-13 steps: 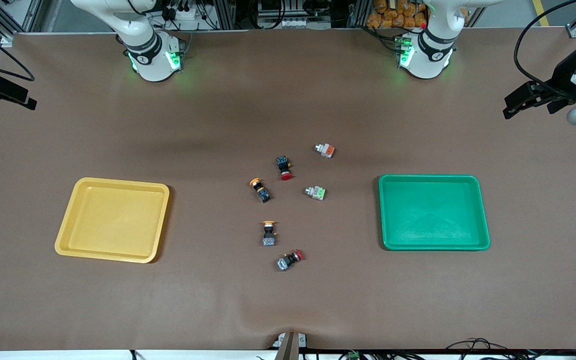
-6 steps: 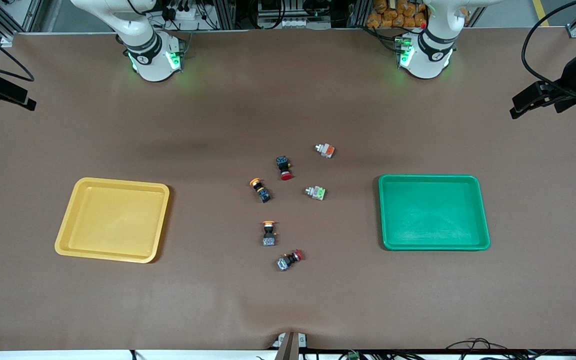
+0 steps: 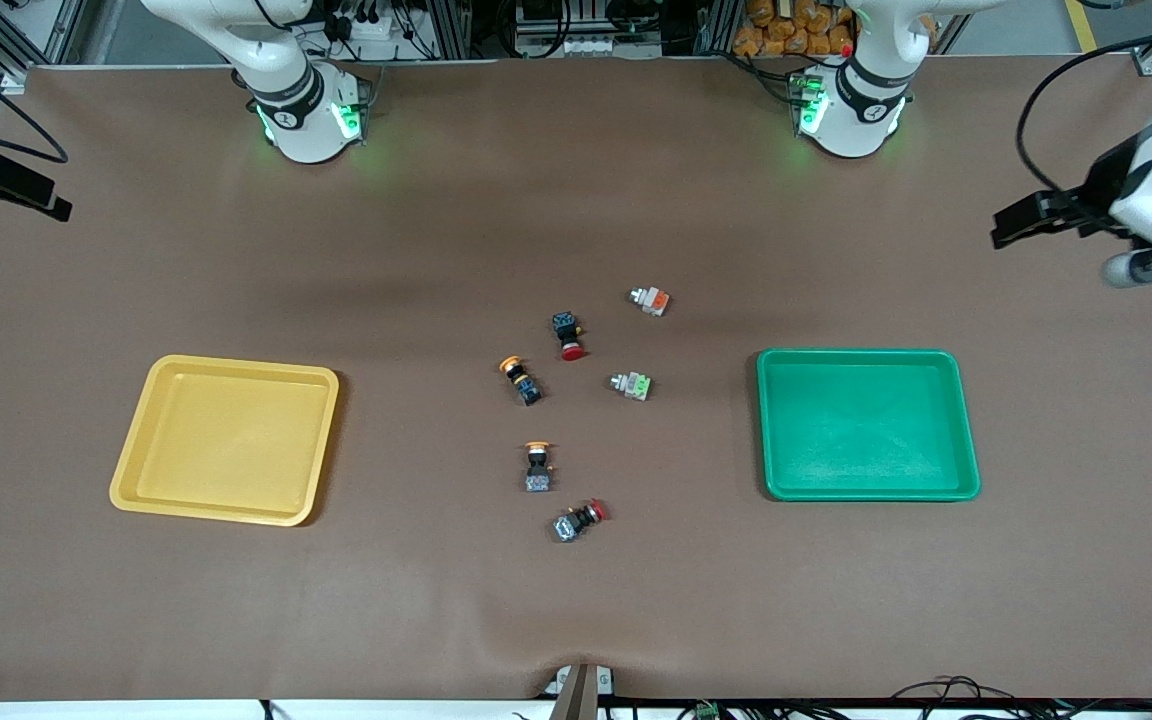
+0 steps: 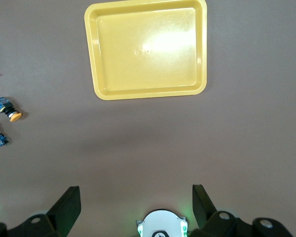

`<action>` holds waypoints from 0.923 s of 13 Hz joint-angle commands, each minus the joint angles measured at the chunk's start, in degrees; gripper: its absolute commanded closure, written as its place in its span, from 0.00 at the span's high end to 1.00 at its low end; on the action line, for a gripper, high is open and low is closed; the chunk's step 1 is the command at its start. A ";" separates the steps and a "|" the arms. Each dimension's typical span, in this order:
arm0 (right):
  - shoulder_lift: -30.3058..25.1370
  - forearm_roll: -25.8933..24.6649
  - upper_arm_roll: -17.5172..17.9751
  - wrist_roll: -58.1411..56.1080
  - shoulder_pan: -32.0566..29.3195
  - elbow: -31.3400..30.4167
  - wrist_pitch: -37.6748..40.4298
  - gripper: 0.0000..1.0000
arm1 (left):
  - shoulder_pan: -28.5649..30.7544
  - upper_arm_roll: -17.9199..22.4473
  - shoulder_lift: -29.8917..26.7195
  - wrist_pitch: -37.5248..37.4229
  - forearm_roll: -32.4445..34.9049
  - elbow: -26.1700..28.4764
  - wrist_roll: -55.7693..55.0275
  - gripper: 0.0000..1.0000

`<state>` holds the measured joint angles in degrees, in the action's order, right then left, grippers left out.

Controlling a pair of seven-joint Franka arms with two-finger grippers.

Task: Place green and yellow buttons in trays
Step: 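Reach both grippers from rest toward the scattered buttons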

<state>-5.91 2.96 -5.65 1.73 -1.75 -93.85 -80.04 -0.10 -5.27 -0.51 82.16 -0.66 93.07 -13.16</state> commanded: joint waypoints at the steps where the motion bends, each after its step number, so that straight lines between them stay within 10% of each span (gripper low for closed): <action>1: -0.60 -1.03 0.12 0.91 -0.09 0.08 0.32 1.00 | -0.43 -3.50 -0.63 2.55 -0.22 4.38 -5.01 1.00; 6: -0.51 -1.03 0.03 0.91 -0.36 0.07 0.24 1.00 | -0.34 -14.30 -0.38 18.44 -0.22 17.48 -22.75 1.00; 12: 0.45 -1.29 0.03 0.91 -1.32 0.16 -3.44 1.00 | -0.95 -24.77 12.45 28.99 -1.45 20.39 -41.56 1.00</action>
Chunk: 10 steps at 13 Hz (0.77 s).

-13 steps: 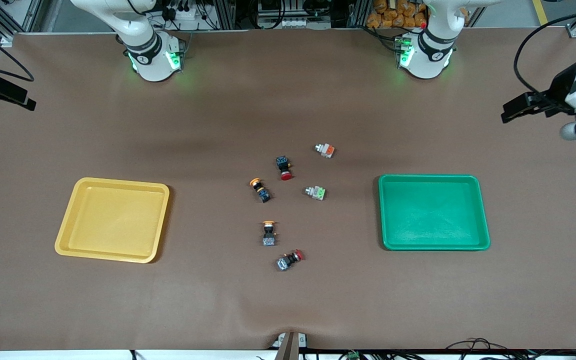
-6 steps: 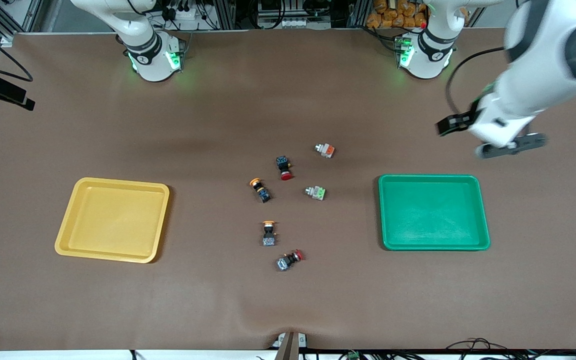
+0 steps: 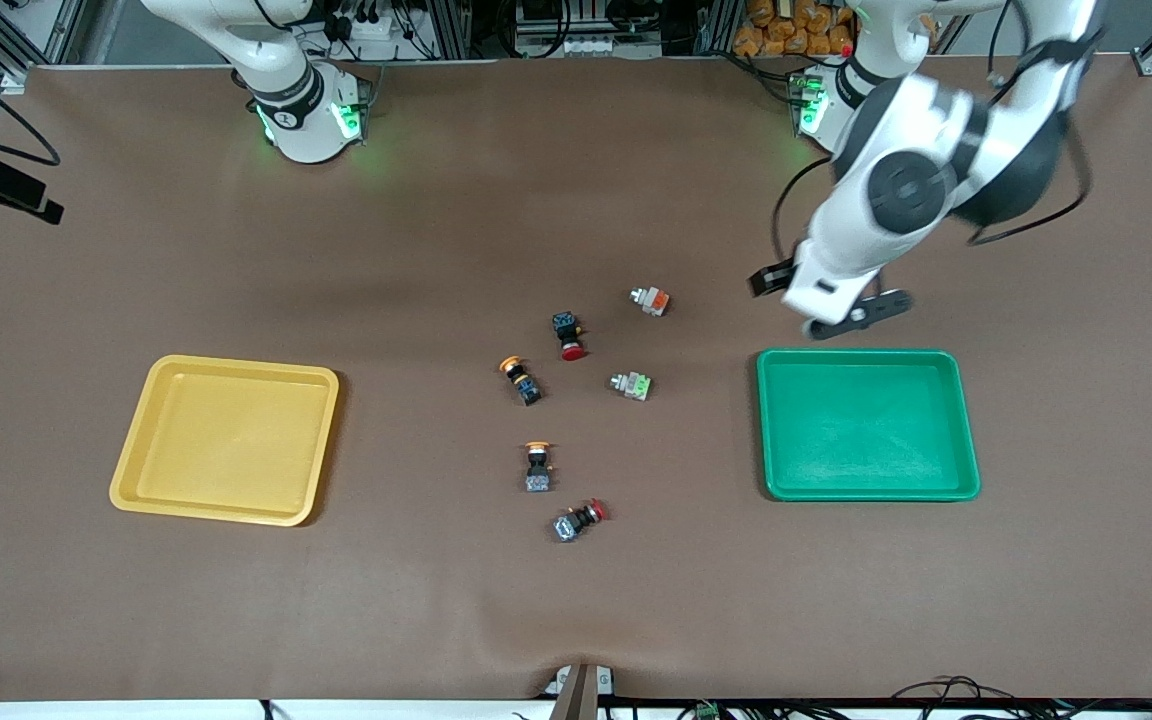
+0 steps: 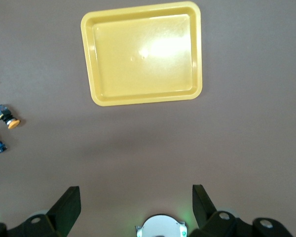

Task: Place green and yellow buttons in trays
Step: 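Reach both grippers from rest toward the scattered buttons, then grasp the orange-label switch with the left gripper while the right gripper reaches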

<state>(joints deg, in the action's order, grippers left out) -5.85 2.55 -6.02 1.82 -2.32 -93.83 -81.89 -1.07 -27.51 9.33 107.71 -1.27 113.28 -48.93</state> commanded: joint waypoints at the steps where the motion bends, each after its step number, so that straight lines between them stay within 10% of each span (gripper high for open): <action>1: 1.27 -0.97 0.40 0.81 -0.84 0.22 -2.82 1.00 | -1.29 -3.77 4.36 5.47 -0.75 0.44 -10.27 1.00; 10: 10.85 0.08 0.75 0.73 1.78 0.05 -12.23 1.00 | -14.04 -3.69 18.34 21.13 12.86 1.33 -53.25 1.00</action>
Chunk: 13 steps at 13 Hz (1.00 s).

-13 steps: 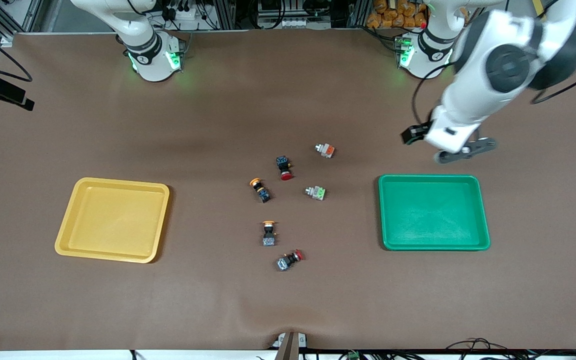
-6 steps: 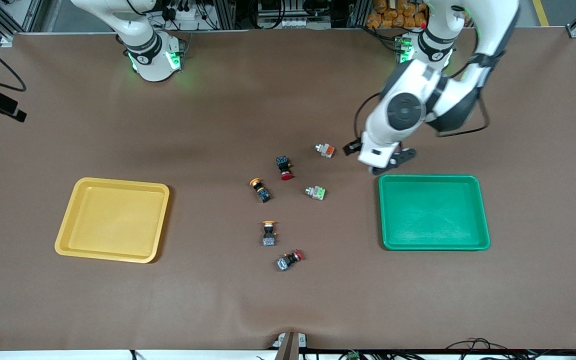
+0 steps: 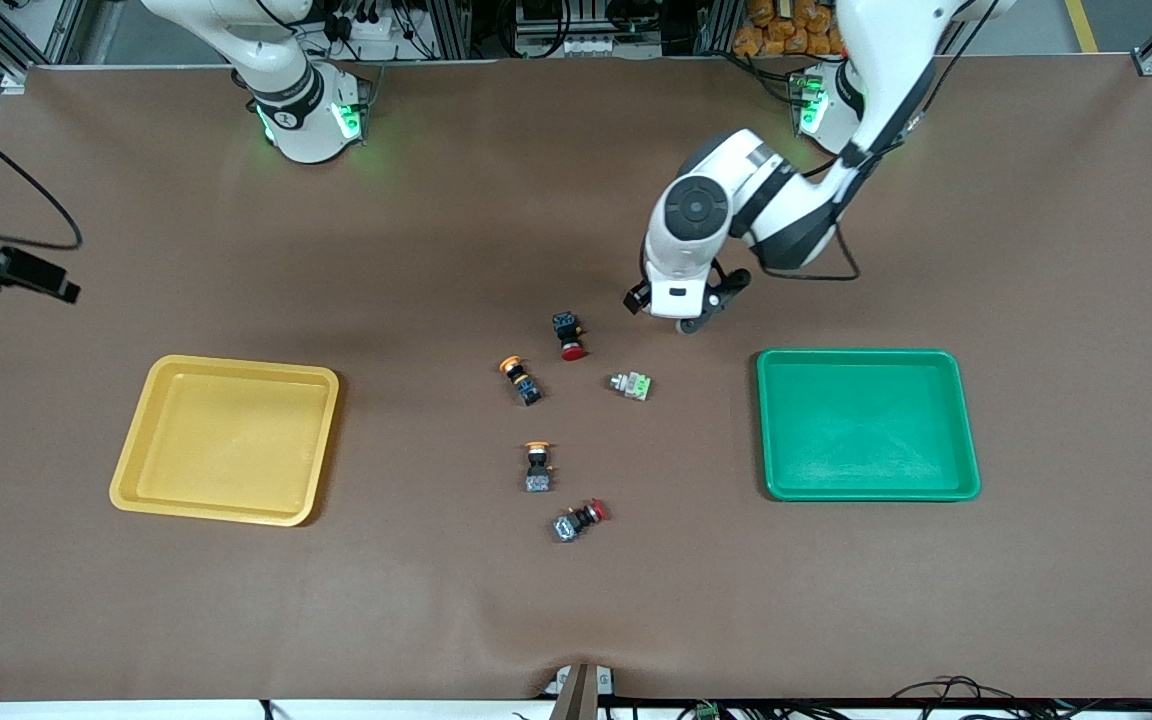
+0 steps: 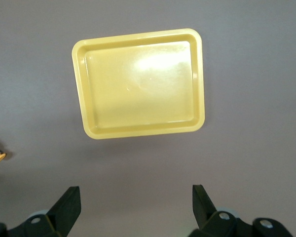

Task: Place green and yellow buttons in trays
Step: 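Grasp the orange-label switch with the left gripper while the right gripper reaches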

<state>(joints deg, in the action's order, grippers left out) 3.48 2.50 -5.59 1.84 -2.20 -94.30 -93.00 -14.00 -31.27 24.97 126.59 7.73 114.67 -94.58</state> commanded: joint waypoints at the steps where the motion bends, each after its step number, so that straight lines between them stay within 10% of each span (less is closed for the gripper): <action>1: 2.75 0.14 0.32 0.79 3.06 0.52 -2.52 1.00 | -1.81 0.16 3.93 3.65 5.26 0.03 -11.38 1.00; 9: 10.93 0.32 0.40 0.27 14.84 0.26 -8.07 1.00 | -2.52 0.16 9.21 7.97 15.21 1.79 -26.88 1.00; 10: 12.07 1.01 0.40 0.18 16.94 0.00 -9.73 1.00 | -2.52 0.16 9.39 8.06 15.21 1.79 -26.89 0.90; 11: 12.69 2.06 0.40 0.18 18.88 -0.87 -12.27 1.00 | -2.26 0.16 9.22 7.97 15.21 1.79 -27.15 0.14; 13: 14.45 3.48 0.40 0.09 23.45 -2.99 -18.33 1.00 | -1.55 0.16 8.43 7.44 15.29 1.61 -27.77 0.00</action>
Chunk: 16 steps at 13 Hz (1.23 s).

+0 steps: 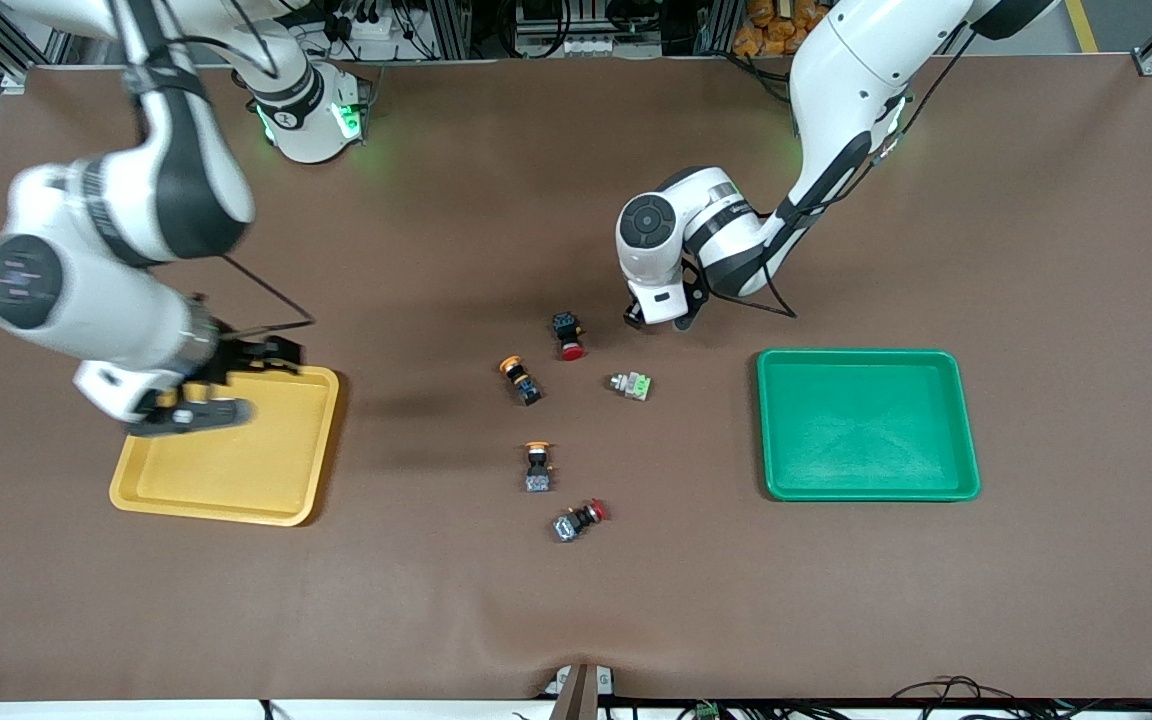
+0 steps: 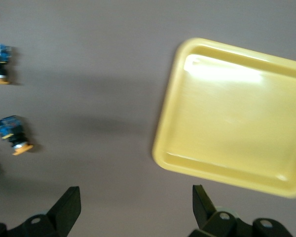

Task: Place green and yellow buttons in trays
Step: 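Grasp the orange-label switch with the left gripper while the right gripper reaches, then carry the orange switch to the green tray while the right gripper grasps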

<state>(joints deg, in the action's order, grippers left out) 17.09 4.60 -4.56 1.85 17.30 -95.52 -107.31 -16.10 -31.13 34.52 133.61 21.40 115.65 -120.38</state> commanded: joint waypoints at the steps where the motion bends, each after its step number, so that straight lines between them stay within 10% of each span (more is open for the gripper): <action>1: 2.32 1.37 -0.62 0.08 6.49 -2.03 -5.88 1.00 | 0.63 0.01 -1.82 0.34 1.63 0.37 -1.53 0.00; 7: 10.40 1.37 -0.62 0.08 18.80 -1.69 -18.53 1.00 | 13.25 -0.16 -12.45 -14.16 1.54 -3.14 21.72 0.00; 15: 21.75 1.37 -0.71 9.30 27.43 -1.77 -34.27 1.00 | 37.09 0.19 -5.44 -7.41 7.75 -3.59 49.72 0.00; 16: 22.37 1.37 -0.71 9.75 27.69 -1.77 -34.46 1.00 | 38.15 0.19 -4.12 -6.88 11.70 -3.59 49.72 0.28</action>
<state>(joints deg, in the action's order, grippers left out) 38.25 5.44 -4.45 9.44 43.58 -97.71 -140.74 20.83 -30.04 27.70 125.34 27.42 112.31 -70.02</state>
